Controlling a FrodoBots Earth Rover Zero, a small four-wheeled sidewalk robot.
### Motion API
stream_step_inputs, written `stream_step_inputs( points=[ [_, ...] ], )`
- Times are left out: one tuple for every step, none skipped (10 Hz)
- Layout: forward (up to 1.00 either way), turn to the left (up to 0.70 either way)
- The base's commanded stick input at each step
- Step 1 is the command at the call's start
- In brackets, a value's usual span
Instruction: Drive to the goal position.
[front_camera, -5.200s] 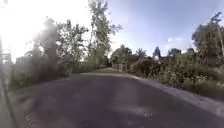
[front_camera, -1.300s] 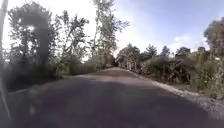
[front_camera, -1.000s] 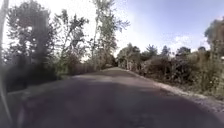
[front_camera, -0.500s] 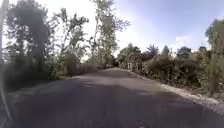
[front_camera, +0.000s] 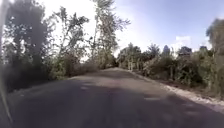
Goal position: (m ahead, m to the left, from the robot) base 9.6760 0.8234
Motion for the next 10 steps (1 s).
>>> stream_step_inputs(
  points=[
    [0.7, 0.0],
    [0.7, 0.0],
    [0.7, 0.0],
    [0.7, 0.0],
    [0.7, 0.0],
    [0.7, 0.0],
    [0.7, 0.0],
    [0.7, 0.0],
    [0.7, 0.0],
    [0.7, 0.0]
  ],
)
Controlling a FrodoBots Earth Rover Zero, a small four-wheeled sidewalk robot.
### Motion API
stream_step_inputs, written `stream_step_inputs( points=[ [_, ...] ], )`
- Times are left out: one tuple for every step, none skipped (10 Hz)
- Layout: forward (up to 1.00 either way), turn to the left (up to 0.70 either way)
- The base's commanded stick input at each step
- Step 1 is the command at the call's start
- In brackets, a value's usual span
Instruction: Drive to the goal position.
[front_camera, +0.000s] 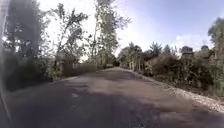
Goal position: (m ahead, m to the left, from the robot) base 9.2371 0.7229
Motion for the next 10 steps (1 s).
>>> stream_step_inputs(
  points=[
    [0.7, 0.0],
    [0.7, 0.0],
    [0.7, 0.0],
    [0.7, 0.0],
    [0.7, 0.0],
    [0.7, 0.0],
    [0.7, 0.0],
    [0.7, 0.0],
    [0.7, 0.0],
    [0.7, 0.0]
  ],
)
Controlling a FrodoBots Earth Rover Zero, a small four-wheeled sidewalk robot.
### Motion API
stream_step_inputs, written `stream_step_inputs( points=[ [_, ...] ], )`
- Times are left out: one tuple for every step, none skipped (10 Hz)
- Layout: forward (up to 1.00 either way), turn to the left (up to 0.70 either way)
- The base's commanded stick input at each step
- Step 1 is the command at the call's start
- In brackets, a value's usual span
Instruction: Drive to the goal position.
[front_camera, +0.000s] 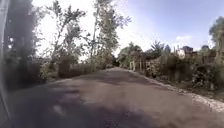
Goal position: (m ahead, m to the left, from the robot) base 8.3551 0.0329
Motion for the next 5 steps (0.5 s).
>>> stream_step_inputs(
  points=[
    [0.7, 0.0],
    [0.7, 0.0],
    [0.7, 0.0],
    [0.7, 0.23],
    [0.7, 0.35]
  ],
)
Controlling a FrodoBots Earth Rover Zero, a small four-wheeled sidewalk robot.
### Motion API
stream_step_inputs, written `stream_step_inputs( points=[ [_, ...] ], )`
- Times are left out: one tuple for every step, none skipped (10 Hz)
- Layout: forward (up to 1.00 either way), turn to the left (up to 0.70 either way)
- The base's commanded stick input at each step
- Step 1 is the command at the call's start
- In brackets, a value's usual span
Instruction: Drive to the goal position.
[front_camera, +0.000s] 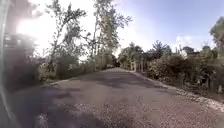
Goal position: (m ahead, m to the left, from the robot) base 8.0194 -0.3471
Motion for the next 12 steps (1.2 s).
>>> stream_step_inputs(
  points=[
    [0.7, 0.35],
    [0.7, 0.35],
    [0.7, 0.35],
    [0.7, 0.3],
    [0.7, 0.21],
    [0.7, 0.12],
    [0.7, 0.03],
    [0.7, 0.0],
    [0.7, 0.0],
    [0.7, 0.0],
    [0.7, 0.0],
    [0.7, 0.0]
  ],
)
